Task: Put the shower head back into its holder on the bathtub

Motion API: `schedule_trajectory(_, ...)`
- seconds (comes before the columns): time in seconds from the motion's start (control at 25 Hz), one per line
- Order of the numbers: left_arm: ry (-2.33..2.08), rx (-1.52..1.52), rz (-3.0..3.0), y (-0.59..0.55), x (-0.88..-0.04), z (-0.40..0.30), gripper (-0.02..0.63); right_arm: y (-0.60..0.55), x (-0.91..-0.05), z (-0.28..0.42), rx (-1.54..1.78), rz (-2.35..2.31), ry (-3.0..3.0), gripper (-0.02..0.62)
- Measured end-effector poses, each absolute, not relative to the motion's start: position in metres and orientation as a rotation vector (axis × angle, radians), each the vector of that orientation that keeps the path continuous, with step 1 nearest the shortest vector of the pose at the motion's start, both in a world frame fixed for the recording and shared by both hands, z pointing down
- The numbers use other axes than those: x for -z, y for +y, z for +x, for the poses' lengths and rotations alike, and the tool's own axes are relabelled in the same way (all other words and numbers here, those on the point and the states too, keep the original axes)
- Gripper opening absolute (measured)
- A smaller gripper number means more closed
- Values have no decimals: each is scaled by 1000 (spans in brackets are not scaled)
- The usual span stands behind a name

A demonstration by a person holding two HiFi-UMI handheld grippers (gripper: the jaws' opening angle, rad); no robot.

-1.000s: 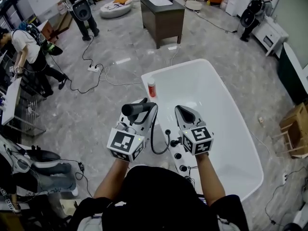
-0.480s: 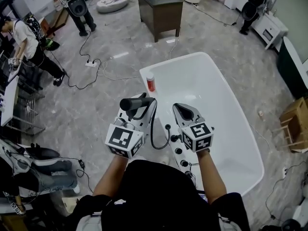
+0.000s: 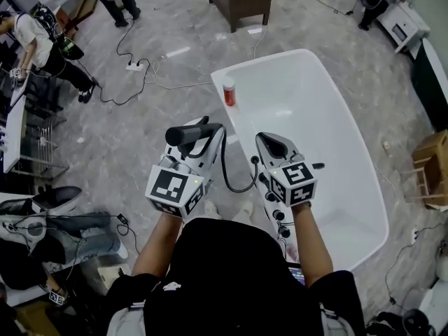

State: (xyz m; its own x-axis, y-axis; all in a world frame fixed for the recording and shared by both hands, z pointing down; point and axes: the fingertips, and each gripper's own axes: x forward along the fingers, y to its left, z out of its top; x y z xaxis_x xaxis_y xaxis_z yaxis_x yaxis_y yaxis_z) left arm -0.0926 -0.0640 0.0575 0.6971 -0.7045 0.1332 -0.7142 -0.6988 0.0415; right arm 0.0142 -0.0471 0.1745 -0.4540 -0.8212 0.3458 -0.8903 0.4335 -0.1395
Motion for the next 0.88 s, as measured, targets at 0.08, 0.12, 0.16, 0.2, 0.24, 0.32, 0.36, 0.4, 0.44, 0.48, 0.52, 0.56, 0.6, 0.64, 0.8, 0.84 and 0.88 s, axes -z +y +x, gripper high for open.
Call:
schedule_trajectory(0.08,-1175,-189,2786,-68,-69,-103,144,-50,-183,7,-466,1489,-2444,26)
schedule_trajectory(0.12,-1166,-205,2774,-69,-76,-107,144,-49,-189,4,-485,1487,-2431,26)
schedule_trajectory(0.16,-1152,-221,2764,-68,-84,-109,144,-46,-195,2,-506,1485,-2416,26)
schedule_trajectory(0.2,-1137,-236,2756,-66,-93,-111,144,-43,-203,1,-528,1486,-2399,25)
schedule_trajectory(0.24,-1125,-247,2748,-65,-101,-113,144,-40,-211,0,-547,1488,-2384,26)
schedule_trajectory(0.32,-1106,-260,2734,-69,-115,-113,144,-40,-226,0,-581,1490,-2360,26)
schedule_trajectory(0.36,-1098,-264,2729,-73,-120,-113,144,-41,-233,1,-597,1490,-2348,25)
schedule_trajectory(0.4,-1091,-268,2724,-77,-126,-112,144,-43,-240,2,-613,1488,-2337,26)
schedule_trajectory(0.44,-1082,-274,2720,-80,-131,-112,144,-43,-247,2,-630,1486,-2324,26)
schedule_trajectory(0.48,-1072,-282,2715,-82,-137,-112,144,-41,-255,2,-648,1483,-2309,26)
schedule_trajectory(0.52,-1062,-289,2709,-84,-142,-113,144,-39,-263,1,-666,1481,-2293,26)
schedule_trajectory(0.56,-1052,-297,2704,-85,-148,-114,144,-38,-270,0,-684,1480,-2278,26)
schedule_trajectory(0.6,-1044,-305,2699,-88,-153,-115,144,-37,-277,-2,-700,1477,-2266,26)
schedule_trajectory(0.64,-1038,-314,2694,-90,-159,-117,144,-37,-285,-3,-715,1474,-2254,26)
schedule_trajectory(0.8,-989,-374,2667,-90,-191,-118,144,-28,-316,-9,-789,1459,-2206,26)
schedule_trajectory(0.84,-971,-388,2662,-88,-199,-117,144,-25,-322,-10,-804,1457,-2199,26)
schedule_trajectory(0.88,-953,-401,2659,-86,-207,-116,144,-23,-327,-12,-817,1456,-2193,26)
